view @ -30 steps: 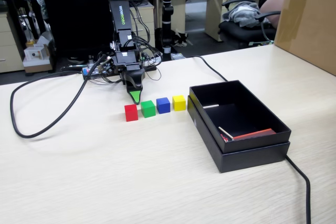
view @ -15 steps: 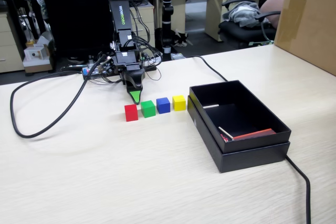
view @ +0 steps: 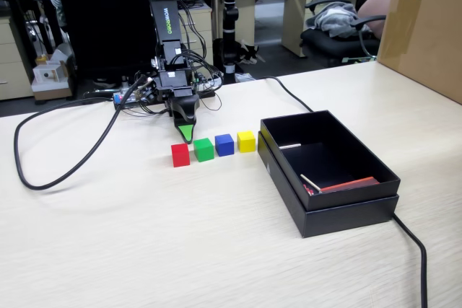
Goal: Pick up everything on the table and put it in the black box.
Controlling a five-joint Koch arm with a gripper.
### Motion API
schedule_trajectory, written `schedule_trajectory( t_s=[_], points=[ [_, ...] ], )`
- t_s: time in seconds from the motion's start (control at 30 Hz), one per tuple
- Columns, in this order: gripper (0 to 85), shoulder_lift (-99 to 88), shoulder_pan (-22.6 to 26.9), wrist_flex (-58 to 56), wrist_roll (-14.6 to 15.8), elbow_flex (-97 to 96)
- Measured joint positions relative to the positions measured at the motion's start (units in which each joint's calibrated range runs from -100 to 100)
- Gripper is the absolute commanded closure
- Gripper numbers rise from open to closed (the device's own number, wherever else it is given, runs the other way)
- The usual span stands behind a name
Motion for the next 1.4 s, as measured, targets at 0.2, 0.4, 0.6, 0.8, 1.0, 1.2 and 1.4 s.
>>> schedule_trajectory(
  t_s=[0.2,0.4,0.6,0.8,1.0,1.2,1.4],
  points=[
    [35.8,0.0,0.0,0.0,0.0,0.0],
    [35.8,0.0,0.0,0.0,0.0,0.0],
    [35.8,0.0,0.0,0.0,0.0,0.0],
    [35.8,0.0,0.0,0.0,0.0,0.0],
    [36.0,0.0,0.0,0.0,0.0,0.0],
    [37.8,0.0,0.0,0.0,0.0,0.0],
    [38.0,0.0,0.2,0.0,0.0,0.0]
  ],
)
